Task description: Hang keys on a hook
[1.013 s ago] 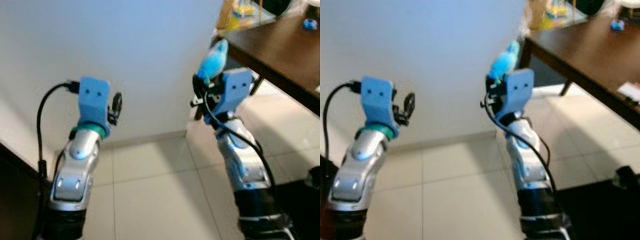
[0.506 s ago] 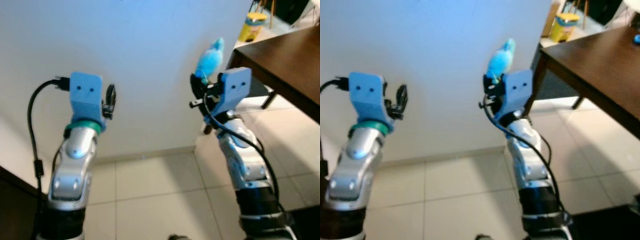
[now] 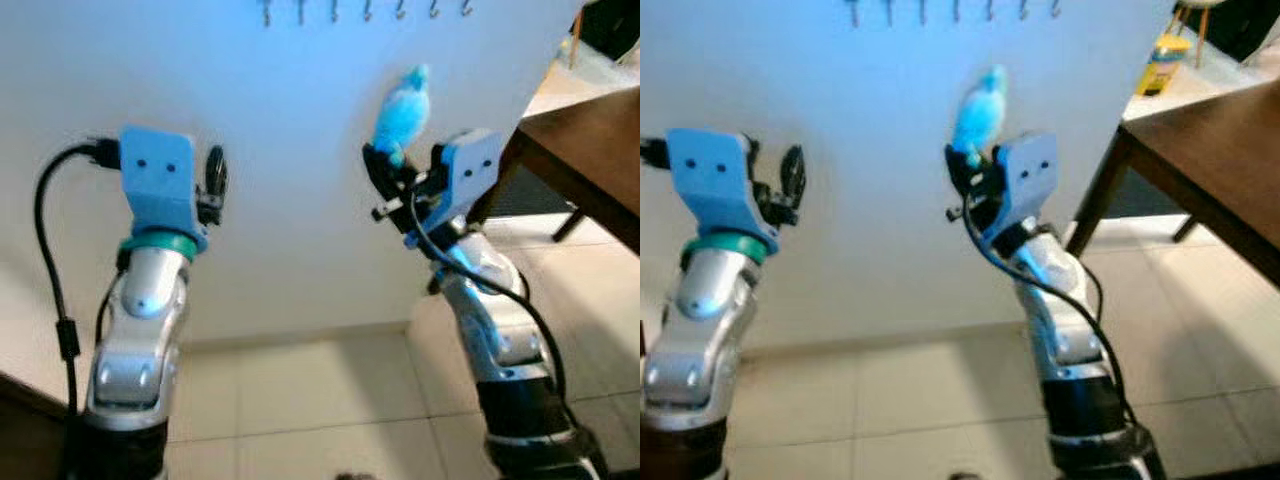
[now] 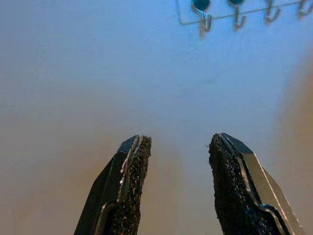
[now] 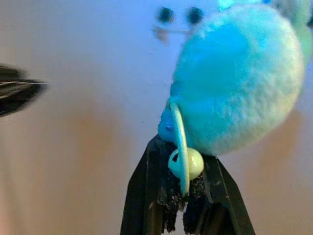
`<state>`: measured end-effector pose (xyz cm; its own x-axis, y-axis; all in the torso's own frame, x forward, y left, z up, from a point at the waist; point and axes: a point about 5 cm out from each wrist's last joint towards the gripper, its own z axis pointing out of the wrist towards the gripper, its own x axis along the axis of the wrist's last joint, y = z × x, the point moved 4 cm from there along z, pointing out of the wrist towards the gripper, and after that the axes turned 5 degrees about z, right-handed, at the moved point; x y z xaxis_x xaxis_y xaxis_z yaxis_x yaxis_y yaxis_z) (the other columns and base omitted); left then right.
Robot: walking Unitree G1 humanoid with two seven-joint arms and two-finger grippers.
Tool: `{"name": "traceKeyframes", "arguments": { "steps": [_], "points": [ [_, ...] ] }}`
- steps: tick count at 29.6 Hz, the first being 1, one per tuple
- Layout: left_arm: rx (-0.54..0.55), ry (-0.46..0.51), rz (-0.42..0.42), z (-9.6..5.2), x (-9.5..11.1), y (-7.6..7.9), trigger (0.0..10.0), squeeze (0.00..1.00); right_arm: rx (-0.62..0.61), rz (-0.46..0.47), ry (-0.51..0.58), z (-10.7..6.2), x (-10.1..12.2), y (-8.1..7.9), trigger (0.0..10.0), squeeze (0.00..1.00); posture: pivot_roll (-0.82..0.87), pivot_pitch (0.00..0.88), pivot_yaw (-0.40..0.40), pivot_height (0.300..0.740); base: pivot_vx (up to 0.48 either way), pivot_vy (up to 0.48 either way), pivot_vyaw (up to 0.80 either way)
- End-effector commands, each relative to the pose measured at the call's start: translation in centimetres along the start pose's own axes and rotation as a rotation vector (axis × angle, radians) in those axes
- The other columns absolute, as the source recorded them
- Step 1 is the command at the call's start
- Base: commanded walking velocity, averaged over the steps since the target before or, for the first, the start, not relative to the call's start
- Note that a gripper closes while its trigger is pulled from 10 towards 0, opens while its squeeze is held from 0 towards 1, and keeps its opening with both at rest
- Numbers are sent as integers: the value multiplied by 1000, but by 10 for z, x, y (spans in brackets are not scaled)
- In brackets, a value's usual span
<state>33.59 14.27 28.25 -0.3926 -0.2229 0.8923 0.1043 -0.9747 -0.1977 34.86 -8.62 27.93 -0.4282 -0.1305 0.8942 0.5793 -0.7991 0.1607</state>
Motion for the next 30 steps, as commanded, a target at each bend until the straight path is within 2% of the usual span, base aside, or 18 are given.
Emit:
{"name": "traceKeyframes", "arguments": {
  "steps": [1, 5, 9, 16, 20, 21, 22, 24, 28, 29, 30],
  "points": [
    [40, -16, 16, -4, -4, -11, 10000, 0, 83, 15, 33, 6, 8, -18, 10000, 0, -57, 71, 73, 740, 465, 0, 0],
    [35, -14, -1, -8, -4, -12, 10000, 0, 84, -3, 69, 10, 19, -17, 10000, 0, -57, 70, 74, 740, 422, 0, 0],
    [-3, -7, -6, -17, -2, -11, 10000, 0, 111, -28, 123, 16, 38, -20, 10000, 0, -56, 72, 71, 740, 0, 0, 0],
    [-38, -13, -2, -23, -2, -7, 10000, 0, 109, -42, 155, 21, 50, -18, 10000, 0, -52, 73, 67, 740, 0, 0, 0],
    [-50, -13, -21, -25, 0, -3, 10000, 0, 83, -105, 165, 26, 56, -13, 10000, 0, -48, 74, 66, 740, 0, 0, 0],
    [-55, -12, -34, -26, 2, 0, 10000, 0, 77, -153, 166, 29, 57, -11, 10000, 0, -47, 74, 66, 740, 0, 0, 0],
    [-55, -12, -34, -26, 2, 0, 10000, 0, 77, -153, 166, 29, 57, -11, 10000, 0, -47, 74, 66, 740, 0, 0, 0],
    [-72, -10, -63, -26, 5, 9, 10000, 0, 94, -265, 162, 35, 58, -11, 10000, 0, -48, 75, 68, 740, 0, 0, 0],
    [-78, -10, -71, -26, 5, 12, 10000, 0, 103, -299, 161, 37, 58, -12, 10000, 0, -47, 76, 69, 740, 0, 0, 0],
    [-82, -11, -77, -26, 5, 14, 10000, 0, 113, -365, 157, 40, 57, -13, 10000, 0, -49, 76, 71, 740, 0, 0, 0],
    [-89, -17, -87, -25, 5, 16, 10000, 0, 88, -525, 120, 48, 52, -9, 10000, 0, -47, 79, 75, 740, 0, 0, 0]
  ]
}}
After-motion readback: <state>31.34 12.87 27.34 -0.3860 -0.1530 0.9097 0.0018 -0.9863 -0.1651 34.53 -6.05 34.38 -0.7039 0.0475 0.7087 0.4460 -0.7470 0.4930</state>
